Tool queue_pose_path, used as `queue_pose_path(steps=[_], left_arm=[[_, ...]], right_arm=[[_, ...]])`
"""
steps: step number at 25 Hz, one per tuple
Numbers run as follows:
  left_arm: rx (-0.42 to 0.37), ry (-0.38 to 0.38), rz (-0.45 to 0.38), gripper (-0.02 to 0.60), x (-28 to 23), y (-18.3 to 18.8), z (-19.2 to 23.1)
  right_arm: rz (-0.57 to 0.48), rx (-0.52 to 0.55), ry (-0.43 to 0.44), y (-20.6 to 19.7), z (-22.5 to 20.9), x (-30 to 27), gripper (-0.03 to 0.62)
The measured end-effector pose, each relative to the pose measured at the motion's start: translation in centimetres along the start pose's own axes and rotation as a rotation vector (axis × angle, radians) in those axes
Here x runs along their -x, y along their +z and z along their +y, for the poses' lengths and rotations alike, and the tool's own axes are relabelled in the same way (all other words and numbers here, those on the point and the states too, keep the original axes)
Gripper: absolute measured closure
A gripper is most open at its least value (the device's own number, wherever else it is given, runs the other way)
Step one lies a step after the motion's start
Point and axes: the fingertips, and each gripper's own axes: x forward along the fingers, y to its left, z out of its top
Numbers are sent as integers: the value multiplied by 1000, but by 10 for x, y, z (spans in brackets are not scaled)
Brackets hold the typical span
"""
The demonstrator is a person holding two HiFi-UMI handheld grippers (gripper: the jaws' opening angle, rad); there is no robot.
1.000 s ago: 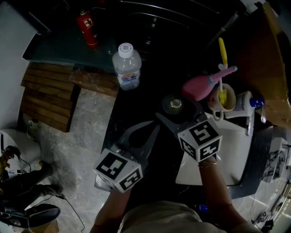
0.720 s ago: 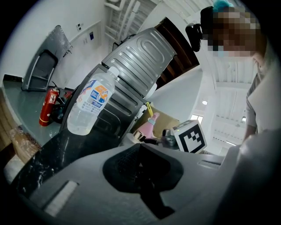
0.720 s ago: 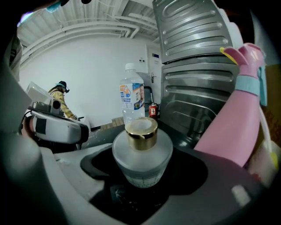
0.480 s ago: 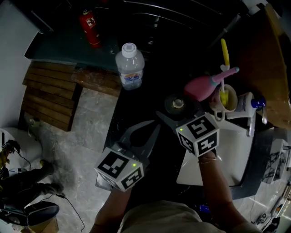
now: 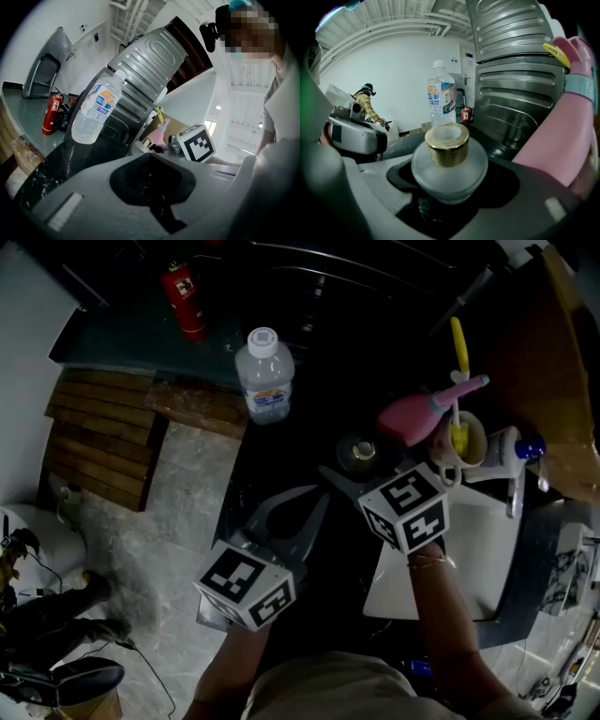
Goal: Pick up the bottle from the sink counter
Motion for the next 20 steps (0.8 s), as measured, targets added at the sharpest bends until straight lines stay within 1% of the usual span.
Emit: queue_pose_path(steps=[5,11,15,20], left_arm=[[-16,-1,8,574,1,1,-2],[-23,8,3,574,4,5,0],[-32,5,2,574,6,8,-1],[-40,4,-11,574,8,14,-3]], right_arm=[[4,10,3,0,0,0,258],[12,-1,-3,0,0,-1,257],[23,0,10,0,0,0,256],[8,-45,24,1,1,3,256]])
